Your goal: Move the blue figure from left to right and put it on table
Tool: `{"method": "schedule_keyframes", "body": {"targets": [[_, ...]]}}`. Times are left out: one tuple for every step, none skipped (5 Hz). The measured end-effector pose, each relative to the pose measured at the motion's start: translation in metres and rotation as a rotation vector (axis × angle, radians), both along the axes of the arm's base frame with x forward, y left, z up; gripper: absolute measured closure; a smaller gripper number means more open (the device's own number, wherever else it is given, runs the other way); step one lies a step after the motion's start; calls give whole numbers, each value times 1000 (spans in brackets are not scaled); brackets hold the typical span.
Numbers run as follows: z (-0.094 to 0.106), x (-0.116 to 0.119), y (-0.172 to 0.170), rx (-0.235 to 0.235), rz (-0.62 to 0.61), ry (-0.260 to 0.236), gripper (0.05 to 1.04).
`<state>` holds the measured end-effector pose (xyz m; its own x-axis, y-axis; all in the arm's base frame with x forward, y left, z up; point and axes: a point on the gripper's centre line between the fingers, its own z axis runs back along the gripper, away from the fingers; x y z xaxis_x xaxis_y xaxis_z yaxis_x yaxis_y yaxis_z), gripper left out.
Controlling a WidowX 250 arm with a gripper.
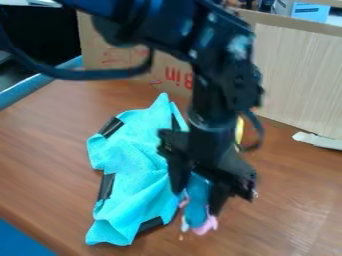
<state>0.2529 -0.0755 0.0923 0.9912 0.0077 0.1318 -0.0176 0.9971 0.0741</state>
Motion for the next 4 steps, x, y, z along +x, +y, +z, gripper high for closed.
{"method": "schedule_keyframes", "body": {"targets": [[-1, -4, -7, -30, -55, 24, 447], [-5, -8, -13, -71, -77, 33, 447], [-7, -9, -19, -98, -99, 33, 447], [-7, -10, -25, -111, -126, 29, 405]]}}
